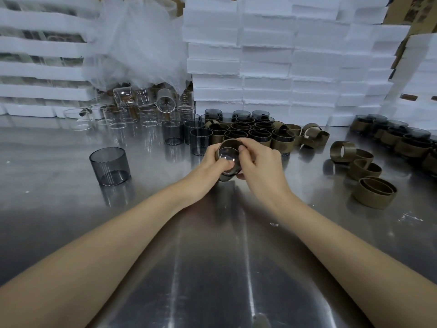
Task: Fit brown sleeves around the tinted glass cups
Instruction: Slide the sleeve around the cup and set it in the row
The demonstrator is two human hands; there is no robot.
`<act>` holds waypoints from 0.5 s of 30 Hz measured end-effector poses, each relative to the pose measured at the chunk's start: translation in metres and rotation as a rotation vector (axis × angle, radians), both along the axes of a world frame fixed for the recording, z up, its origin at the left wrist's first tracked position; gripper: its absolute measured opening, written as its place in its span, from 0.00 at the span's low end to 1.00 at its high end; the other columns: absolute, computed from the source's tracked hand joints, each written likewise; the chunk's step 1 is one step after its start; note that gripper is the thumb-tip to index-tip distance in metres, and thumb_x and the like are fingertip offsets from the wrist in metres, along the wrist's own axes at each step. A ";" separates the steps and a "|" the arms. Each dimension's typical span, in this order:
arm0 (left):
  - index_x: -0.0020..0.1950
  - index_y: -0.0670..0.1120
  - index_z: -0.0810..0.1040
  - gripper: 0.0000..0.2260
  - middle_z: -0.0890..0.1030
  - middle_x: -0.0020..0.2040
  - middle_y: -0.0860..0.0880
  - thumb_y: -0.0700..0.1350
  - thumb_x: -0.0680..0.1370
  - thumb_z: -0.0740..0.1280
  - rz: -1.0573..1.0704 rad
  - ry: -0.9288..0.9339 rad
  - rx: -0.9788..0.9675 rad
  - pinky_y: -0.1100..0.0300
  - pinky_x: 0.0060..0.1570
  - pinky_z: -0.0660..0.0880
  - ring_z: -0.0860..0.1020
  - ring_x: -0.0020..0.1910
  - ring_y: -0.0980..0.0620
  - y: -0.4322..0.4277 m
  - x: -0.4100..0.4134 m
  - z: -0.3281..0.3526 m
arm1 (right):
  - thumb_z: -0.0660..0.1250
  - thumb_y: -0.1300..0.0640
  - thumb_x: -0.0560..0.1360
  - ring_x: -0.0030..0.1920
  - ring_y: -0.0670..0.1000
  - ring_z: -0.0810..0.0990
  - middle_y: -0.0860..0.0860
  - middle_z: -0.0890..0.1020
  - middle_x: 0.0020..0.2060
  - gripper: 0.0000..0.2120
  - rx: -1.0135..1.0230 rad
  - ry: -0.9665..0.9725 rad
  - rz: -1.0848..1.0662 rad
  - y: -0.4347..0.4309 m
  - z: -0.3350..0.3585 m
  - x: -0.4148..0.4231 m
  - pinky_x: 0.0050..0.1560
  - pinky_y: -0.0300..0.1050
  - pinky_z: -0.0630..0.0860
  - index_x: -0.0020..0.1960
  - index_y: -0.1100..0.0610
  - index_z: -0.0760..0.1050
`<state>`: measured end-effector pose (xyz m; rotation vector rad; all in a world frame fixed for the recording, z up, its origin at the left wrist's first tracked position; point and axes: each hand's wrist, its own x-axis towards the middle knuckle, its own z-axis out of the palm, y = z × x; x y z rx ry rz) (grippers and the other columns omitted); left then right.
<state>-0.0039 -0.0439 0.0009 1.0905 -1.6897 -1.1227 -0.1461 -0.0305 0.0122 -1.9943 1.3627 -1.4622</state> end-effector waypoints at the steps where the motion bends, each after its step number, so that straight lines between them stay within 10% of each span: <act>1: 0.58 0.63 0.67 0.21 0.74 0.59 0.58 0.58 0.65 0.64 0.003 0.015 0.016 0.59 0.65 0.67 0.72 0.62 0.60 -0.001 0.000 0.000 | 0.56 0.61 0.81 0.39 0.55 0.82 0.54 0.84 0.38 0.15 -0.011 0.008 0.001 0.000 0.000 0.000 0.41 0.58 0.81 0.59 0.53 0.80; 10: 0.48 0.74 0.72 0.20 0.77 0.58 0.56 0.54 0.60 0.67 0.046 0.133 0.096 0.41 0.70 0.66 0.74 0.64 0.50 -0.022 0.004 -0.018 | 0.57 0.65 0.80 0.41 0.54 0.83 0.55 0.84 0.42 0.15 -0.051 0.028 0.010 -0.008 -0.002 -0.006 0.42 0.55 0.82 0.60 0.58 0.79; 15: 0.57 0.58 0.65 0.27 0.73 0.59 0.49 0.54 0.60 0.67 -0.001 0.159 0.092 0.50 0.68 0.67 0.72 0.64 0.49 -0.005 -0.003 -0.006 | 0.59 0.65 0.79 0.41 0.55 0.83 0.53 0.85 0.41 0.15 -0.048 0.037 0.000 -0.012 -0.003 -0.010 0.43 0.57 0.81 0.55 0.54 0.82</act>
